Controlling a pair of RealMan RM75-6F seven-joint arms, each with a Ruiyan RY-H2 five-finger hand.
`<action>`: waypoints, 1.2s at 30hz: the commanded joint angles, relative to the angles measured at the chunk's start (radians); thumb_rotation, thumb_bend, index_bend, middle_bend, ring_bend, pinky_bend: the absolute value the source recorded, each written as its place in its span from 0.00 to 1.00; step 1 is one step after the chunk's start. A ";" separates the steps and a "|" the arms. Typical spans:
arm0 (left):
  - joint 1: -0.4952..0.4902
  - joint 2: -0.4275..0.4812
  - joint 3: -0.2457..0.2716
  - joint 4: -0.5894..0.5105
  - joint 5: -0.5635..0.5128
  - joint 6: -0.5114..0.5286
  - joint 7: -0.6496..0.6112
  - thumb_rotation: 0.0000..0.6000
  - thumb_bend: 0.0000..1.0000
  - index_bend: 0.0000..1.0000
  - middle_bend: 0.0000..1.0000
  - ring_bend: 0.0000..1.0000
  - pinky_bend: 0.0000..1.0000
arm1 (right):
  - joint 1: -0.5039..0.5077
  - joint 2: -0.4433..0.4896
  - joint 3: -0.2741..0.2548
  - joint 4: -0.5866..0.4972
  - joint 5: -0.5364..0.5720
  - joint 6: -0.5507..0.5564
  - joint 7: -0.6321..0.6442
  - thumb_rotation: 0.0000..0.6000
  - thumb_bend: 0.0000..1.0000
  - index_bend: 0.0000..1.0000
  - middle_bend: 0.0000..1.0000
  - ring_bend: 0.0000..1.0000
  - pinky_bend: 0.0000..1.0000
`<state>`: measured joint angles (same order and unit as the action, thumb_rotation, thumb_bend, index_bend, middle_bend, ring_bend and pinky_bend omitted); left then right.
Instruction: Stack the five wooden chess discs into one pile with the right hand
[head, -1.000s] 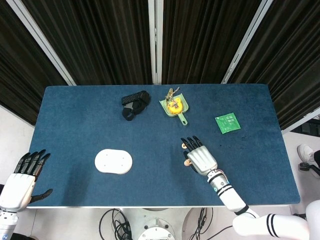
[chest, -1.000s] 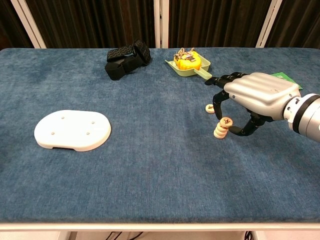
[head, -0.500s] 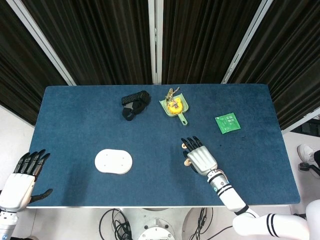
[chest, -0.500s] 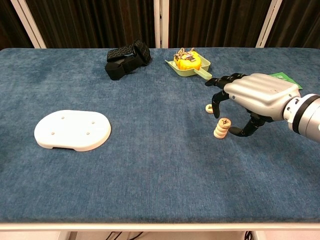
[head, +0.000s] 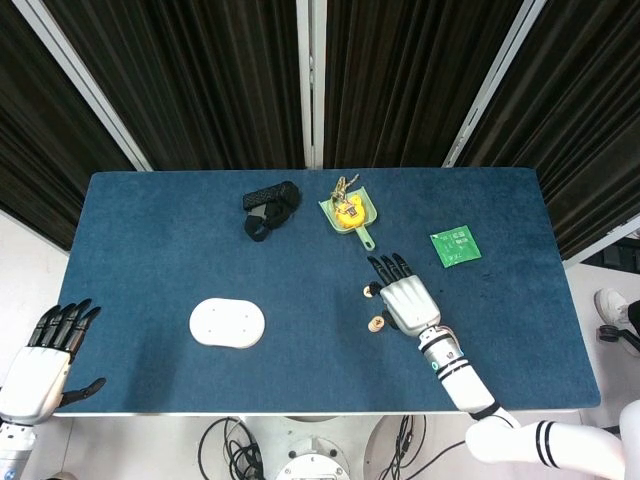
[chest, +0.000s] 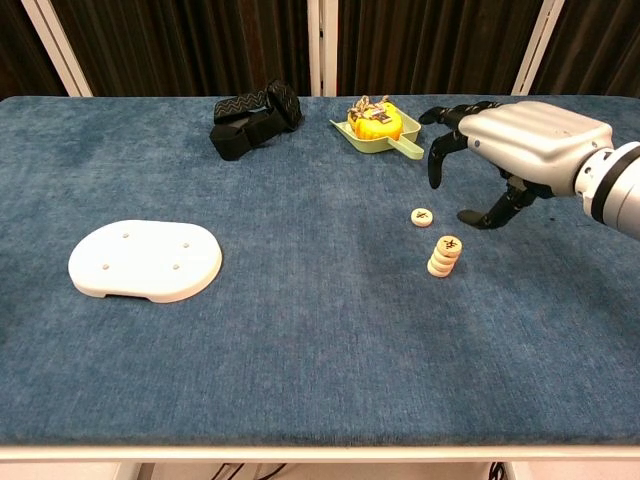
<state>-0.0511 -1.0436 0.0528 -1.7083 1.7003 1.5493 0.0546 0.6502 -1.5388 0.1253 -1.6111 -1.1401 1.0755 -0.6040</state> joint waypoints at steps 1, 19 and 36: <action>0.000 0.000 0.000 0.000 -0.001 -0.001 0.000 1.00 0.06 0.00 0.00 0.00 0.00 | 0.024 -0.041 0.034 0.064 0.059 -0.013 -0.022 1.00 0.25 0.39 0.03 0.00 0.00; -0.001 0.008 -0.004 0.010 -0.013 0.001 -0.030 1.00 0.06 0.00 0.00 0.00 0.00 | 0.119 -0.232 0.073 0.295 0.221 -0.068 -0.134 1.00 0.25 0.39 0.03 0.00 0.00; -0.004 0.009 -0.006 0.011 -0.019 -0.006 -0.034 1.00 0.06 0.00 0.00 0.00 0.00 | 0.138 -0.254 0.065 0.338 0.230 -0.087 -0.116 1.00 0.26 0.51 0.05 0.00 0.00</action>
<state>-0.0549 -1.0345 0.0465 -1.6968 1.6811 1.5433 0.0209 0.7885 -1.7924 0.1901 -1.2729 -0.9106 0.9883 -0.7202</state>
